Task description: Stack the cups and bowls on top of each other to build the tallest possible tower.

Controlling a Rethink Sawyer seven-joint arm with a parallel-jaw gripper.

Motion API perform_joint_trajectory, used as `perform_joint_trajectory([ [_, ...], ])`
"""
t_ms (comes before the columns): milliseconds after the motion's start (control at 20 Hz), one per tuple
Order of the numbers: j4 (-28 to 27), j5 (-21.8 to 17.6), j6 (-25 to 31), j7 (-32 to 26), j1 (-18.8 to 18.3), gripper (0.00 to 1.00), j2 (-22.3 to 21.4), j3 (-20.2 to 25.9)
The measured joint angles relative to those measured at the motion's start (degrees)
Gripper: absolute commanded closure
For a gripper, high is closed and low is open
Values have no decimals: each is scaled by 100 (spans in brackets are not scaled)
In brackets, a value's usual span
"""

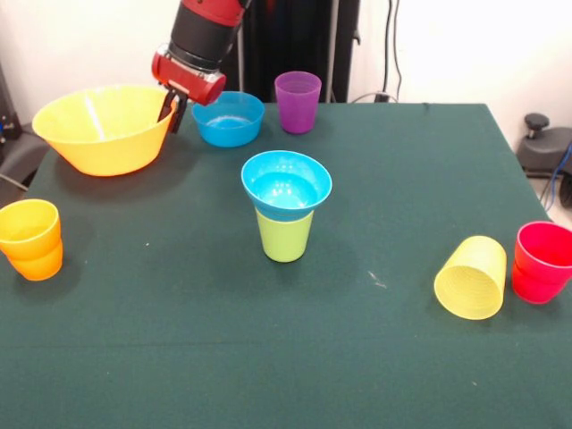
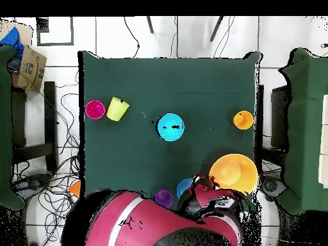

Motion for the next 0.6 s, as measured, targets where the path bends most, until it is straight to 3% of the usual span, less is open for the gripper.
perform_joint_trajectory([
  [600, -2, -1, 38, 1, -2, 100, -165, 81],
])
